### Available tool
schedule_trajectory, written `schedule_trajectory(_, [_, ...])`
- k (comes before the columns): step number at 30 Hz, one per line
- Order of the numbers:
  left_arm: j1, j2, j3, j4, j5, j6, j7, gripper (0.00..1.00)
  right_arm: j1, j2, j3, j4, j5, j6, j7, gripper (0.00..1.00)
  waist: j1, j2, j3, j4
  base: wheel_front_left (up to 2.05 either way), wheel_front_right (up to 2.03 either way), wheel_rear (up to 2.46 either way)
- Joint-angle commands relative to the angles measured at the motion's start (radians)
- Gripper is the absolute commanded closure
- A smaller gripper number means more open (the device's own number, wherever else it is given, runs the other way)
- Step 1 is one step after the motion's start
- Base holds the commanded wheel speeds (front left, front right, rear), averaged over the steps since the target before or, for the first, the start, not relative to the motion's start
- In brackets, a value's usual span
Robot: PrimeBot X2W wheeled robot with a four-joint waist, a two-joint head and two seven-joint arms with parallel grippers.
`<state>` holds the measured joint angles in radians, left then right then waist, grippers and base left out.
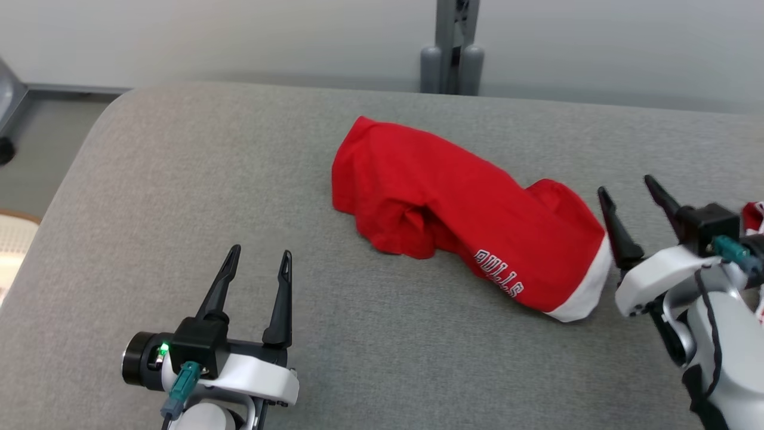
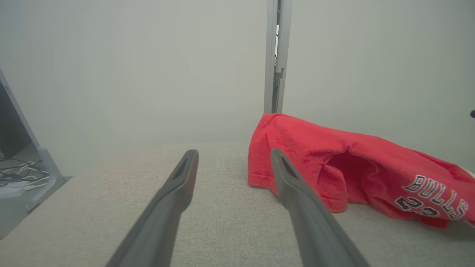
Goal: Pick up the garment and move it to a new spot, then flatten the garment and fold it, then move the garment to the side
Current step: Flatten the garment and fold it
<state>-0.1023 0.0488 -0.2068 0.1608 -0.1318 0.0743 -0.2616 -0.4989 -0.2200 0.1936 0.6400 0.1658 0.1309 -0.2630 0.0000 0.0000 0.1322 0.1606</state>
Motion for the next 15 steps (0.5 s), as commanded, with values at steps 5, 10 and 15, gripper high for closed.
schedule_trajectory(5, [-0.037,0.005,-0.008,0.000,0.002,0.003,-0.003,0.00,-0.135,-0.038,0.020,0.207,0.057,0.000,0.024,0.00,0.0000,0.0000,0.066,0.078,0.00,0.00,0.00])
schedule_trajectory(10, [-0.051,0.004,-0.018,-0.002,-0.010,0.008,-0.003,0.00,-0.219,-0.060,0.091,0.343,0.092,0.000,0.029,0.00,0.0000,0.0000,0.088,0.114,0.00,0.00,0.00])
schedule_trajectory(15, [-0.057,0.004,-0.034,0.000,-0.017,0.013,-0.003,0.00,-0.269,-0.082,0.173,0.431,0.137,0.000,0.037,0.00,0.0000,0.0000,0.099,0.141,0.00,0.00,0.00])
